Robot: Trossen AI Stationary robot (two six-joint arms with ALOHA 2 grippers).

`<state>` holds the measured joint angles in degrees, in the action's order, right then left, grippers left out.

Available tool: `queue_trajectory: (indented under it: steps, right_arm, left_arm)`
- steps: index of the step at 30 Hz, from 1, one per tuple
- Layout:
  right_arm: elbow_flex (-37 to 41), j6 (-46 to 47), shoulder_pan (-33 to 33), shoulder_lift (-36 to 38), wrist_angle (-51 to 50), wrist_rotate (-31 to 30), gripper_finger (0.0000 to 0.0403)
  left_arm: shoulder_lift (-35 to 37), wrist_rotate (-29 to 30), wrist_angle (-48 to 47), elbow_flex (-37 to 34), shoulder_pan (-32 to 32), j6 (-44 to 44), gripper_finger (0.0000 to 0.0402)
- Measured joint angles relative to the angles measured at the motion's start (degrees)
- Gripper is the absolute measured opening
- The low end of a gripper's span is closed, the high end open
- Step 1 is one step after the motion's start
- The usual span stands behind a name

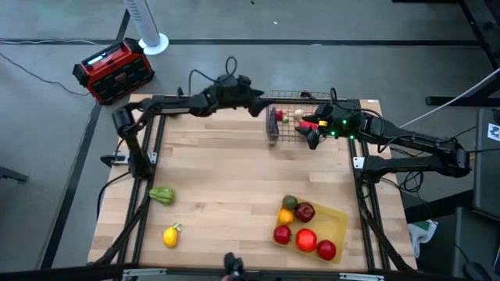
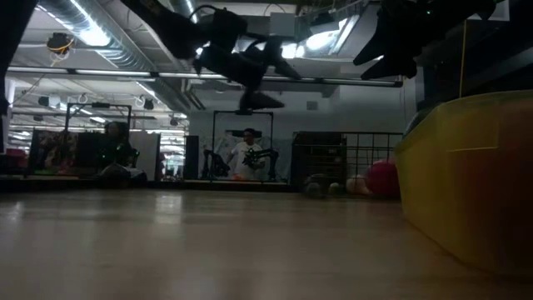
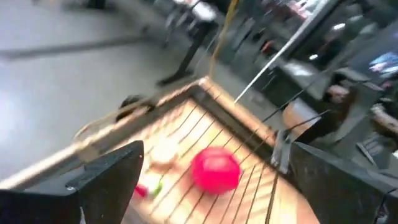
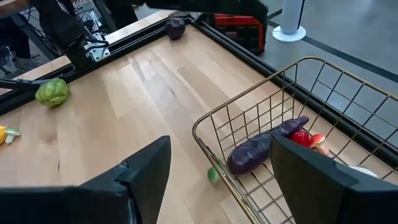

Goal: Sort produce into baskets
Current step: Put the onion into the wire basket

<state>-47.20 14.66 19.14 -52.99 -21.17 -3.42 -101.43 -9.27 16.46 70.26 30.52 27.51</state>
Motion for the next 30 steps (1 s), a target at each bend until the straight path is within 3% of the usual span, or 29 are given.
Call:
queue_trajectory:
  steps: [10, 19, 23, 30]
  right_arm:
    - [0.0, 0.0, 0.0, 0.0, 0.0, 0.0, 0.0269]
    - [0.0, 0.0, 0.0, 0.0, 0.0, 0.0, 0.0269]
    - [0.0, 0.0, 0.0, 0.0, 0.0, 0.0, 0.0269]
    - [0.0, 0.0, 0.0, 0.0, 0.0, 0.0, 0.0269]
  left_arm:
    - [10.2, 5.4, -37.7, 0.0, 7.5, 9.4, 0.04]
    - [12.8, 9.7, -65.4, 0.0, 15.6, 9.7, 0.04]
    - [12.9, 9.8, -71.9, -1.9, 19.4, 12.2, 0.04]
    - [12.8, 9.9, -71.0, -6.6, 26.1, 16.3, 0.04]
